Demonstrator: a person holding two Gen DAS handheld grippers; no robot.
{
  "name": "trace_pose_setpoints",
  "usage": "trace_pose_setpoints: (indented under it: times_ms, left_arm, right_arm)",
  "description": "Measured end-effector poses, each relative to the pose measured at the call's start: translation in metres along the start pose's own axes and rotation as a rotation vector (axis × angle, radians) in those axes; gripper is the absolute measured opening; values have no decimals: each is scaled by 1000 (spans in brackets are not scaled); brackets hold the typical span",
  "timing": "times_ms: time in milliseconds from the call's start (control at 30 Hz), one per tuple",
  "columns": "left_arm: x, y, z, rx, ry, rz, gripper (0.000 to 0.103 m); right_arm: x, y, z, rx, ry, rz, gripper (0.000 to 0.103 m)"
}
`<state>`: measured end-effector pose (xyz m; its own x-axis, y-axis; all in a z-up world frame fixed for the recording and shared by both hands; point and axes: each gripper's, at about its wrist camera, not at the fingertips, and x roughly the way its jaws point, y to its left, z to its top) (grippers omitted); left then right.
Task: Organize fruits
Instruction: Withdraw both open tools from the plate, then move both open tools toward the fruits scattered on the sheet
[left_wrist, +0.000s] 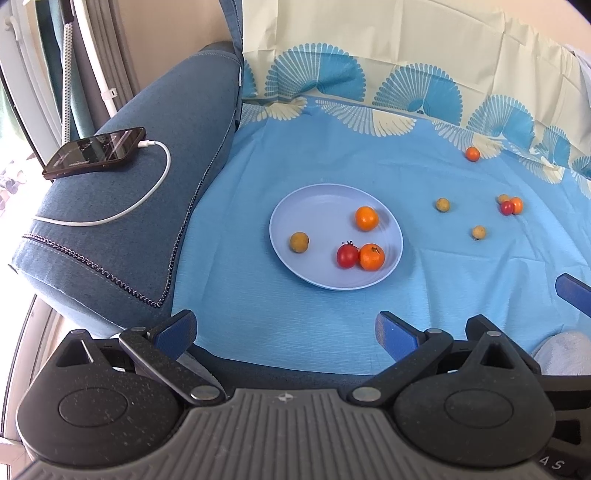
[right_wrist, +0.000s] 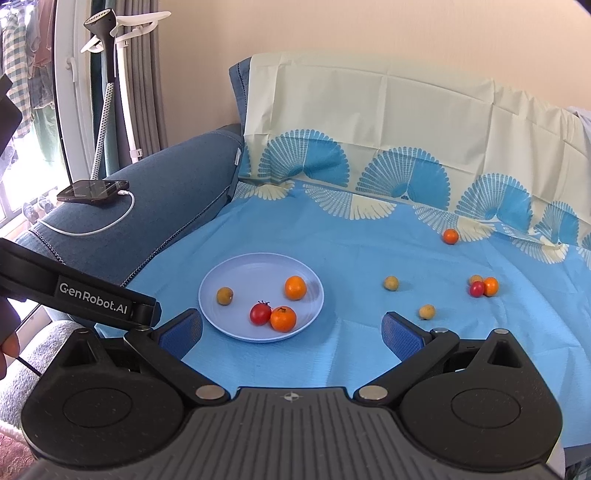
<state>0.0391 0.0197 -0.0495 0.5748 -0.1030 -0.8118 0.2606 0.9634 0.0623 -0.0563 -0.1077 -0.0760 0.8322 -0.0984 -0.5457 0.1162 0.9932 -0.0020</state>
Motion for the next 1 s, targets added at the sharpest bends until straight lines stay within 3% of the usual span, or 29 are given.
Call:
trace_pose_setpoints:
  times_ms: [533,1000]
  left_arm:
    - [11,-5,8,7,24,10,103]
    - [25,-42,38,41,48,-27,103]
  right_arm:
    - [14,-7,0,37,27,-4,102]
    - [19,-50,-4,130,18,-70,102]
